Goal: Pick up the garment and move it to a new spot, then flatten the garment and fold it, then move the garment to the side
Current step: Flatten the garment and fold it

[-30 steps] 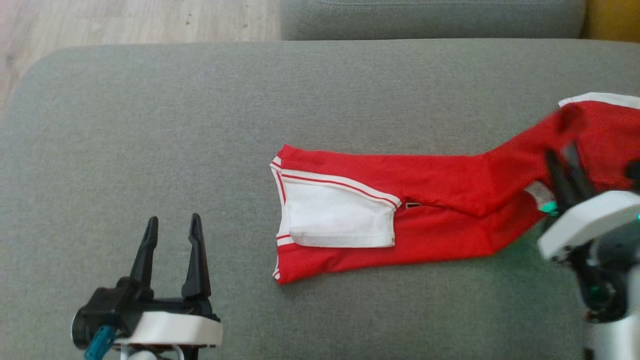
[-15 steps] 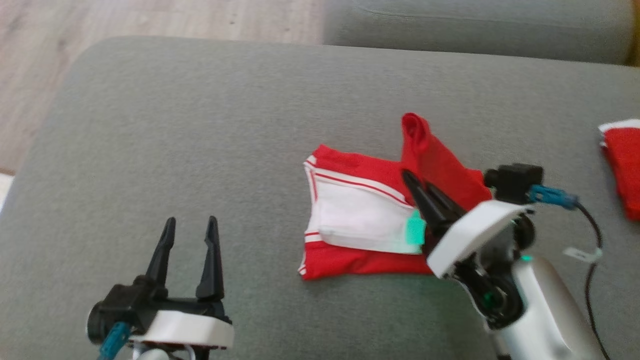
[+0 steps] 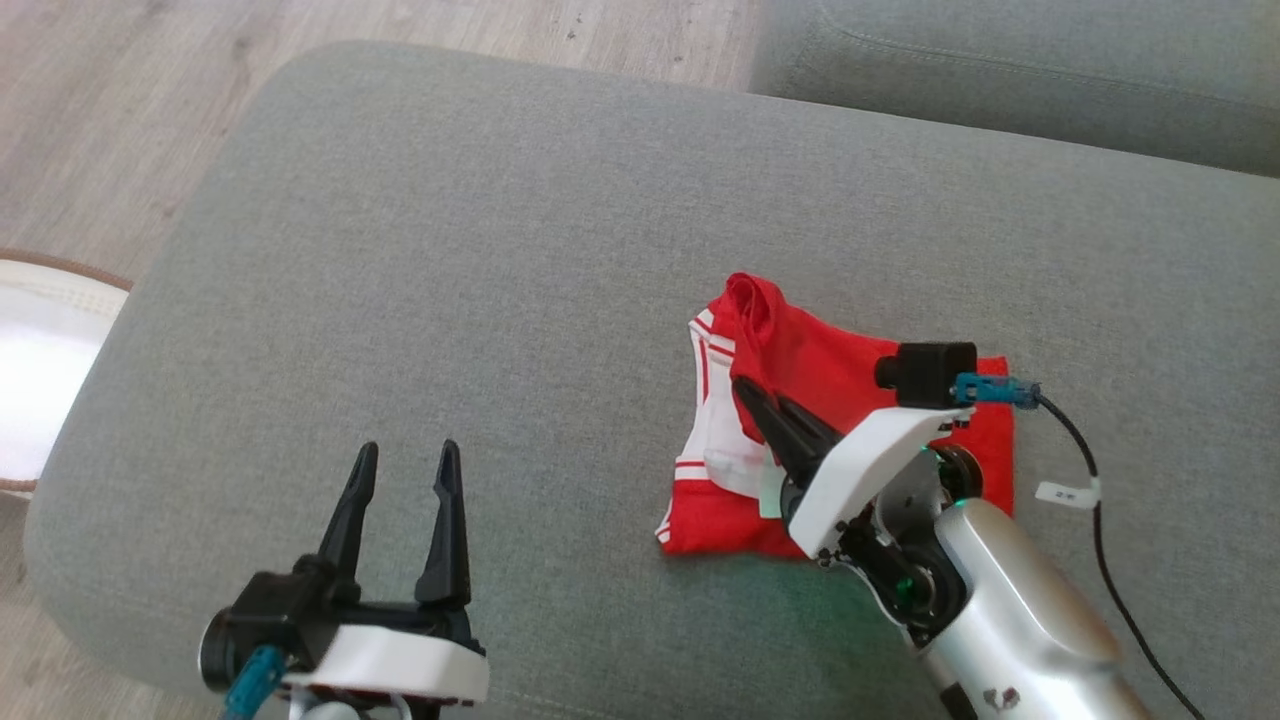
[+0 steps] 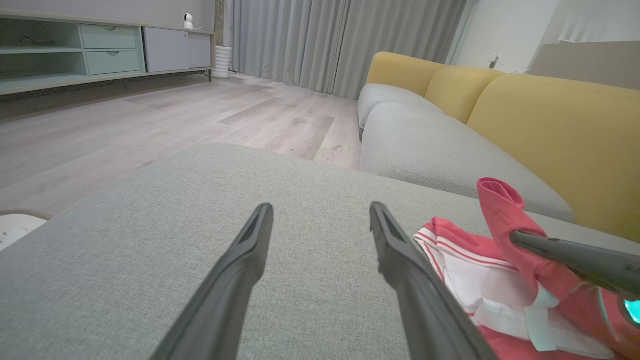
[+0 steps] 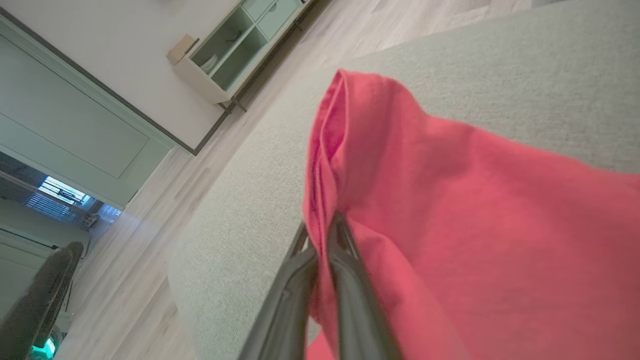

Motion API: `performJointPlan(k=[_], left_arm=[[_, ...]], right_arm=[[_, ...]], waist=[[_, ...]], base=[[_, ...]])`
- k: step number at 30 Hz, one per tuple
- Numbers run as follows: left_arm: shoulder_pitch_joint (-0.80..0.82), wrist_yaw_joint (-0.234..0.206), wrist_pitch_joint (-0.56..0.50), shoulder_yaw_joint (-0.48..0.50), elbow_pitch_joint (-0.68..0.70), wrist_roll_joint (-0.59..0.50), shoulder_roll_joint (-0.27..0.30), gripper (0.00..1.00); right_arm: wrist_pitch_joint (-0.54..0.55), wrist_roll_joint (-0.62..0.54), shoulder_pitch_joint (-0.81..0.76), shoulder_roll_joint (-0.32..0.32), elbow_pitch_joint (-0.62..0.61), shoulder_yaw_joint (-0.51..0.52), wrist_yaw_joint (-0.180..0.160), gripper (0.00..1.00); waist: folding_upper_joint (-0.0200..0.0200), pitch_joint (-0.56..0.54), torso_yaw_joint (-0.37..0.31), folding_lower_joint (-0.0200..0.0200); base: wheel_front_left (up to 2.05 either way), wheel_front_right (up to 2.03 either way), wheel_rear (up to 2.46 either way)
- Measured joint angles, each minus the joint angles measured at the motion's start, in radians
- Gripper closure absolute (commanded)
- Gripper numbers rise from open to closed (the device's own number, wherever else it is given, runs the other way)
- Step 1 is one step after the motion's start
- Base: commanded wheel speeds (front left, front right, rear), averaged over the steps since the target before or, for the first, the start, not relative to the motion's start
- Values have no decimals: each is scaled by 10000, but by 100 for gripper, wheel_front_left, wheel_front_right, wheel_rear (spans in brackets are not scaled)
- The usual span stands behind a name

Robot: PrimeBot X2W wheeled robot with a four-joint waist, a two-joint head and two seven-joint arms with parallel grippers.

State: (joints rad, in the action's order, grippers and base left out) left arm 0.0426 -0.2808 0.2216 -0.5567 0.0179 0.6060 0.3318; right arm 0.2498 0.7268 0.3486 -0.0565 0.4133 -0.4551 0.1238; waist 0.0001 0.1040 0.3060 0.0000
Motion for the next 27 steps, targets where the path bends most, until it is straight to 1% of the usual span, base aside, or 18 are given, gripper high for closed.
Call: performJointPlan(k=[1, 2, 3, 9, 11, 13, 14, 15, 18, 21, 24, 27], left_arm=[[0, 0, 0, -2, -10, 0, -8, 0], [0, 0, 6, -4, -15, 0, -21, 0], [0, 0, 10, -8, -19, 0, -38, 0], [1, -4, 59, -13, -94, 0, -81, 0], [2, -4, 86, -13, -115, 0, -82, 0], [5, -6, 86, -15, -115, 0, -92, 0], [5, -8, 86, -15, -115, 0, -98, 0], [10, -6, 86, -21, -115, -2, -109, 0], [51, -6, 86, -35, -115, -4, -119, 0], [205, -8, 88, -58, -119, -100, -125, 0], [351, 8, 88, -52, -123, -58, -224, 0], [480, 10, 88, -67, -219, -67, -244, 0]], right_arm=[[-50, 84, 95, -2, 194, -81, 0, 76], [-56, 136, 194, -19, 359, -178, 0, 58], [-127, 155, 293, -25, 504, -278, 0, 0], [-523, 462, 730, -27, 800, -663, 0, 0], [-738, 523, 777, -27, 788, -665, 0, 0], [-1041, 397, 799, -27, 834, -449, 0, 0], [-1231, 48, 855, -27, 905, -263, 0, 0], [-1559, -788, 1062, -27, 986, 222, 0, 0], [-1944, -1822, 1313, -29, 934, 1058, 0, 0], [-2211, -2924, 1288, -27, 577, 1902, 0, 0], [-2293, -3549, 992, -31, 13, 2796, 0, 0], [-2370, -3990, 266, -29, -631, 3446, 0, 0]], waist=[[0, 7, 10, 0], [0, 15, 13, 0], [0, 26, 5, 0], [0, 87, -179, 0], [0, 103, -276, 1], [0, 108, -375, 0], [0, 106, -430, 0], [0, 106, -539, 1], [0, 100, -708, 0], [0, 89, -884, 1], [0, 42, -1086, 1], [0, -60, -1297, 1]], base=[[0, 0, 0], [0, 0, 0], [0, 0, 0], [0, 0, 0], [0, 0, 0], [0, 0, 0], [0, 0, 0], [0, 0, 0], [0, 0, 0], [0, 0, 0], [0, 0, 0], [0, 0, 0]])
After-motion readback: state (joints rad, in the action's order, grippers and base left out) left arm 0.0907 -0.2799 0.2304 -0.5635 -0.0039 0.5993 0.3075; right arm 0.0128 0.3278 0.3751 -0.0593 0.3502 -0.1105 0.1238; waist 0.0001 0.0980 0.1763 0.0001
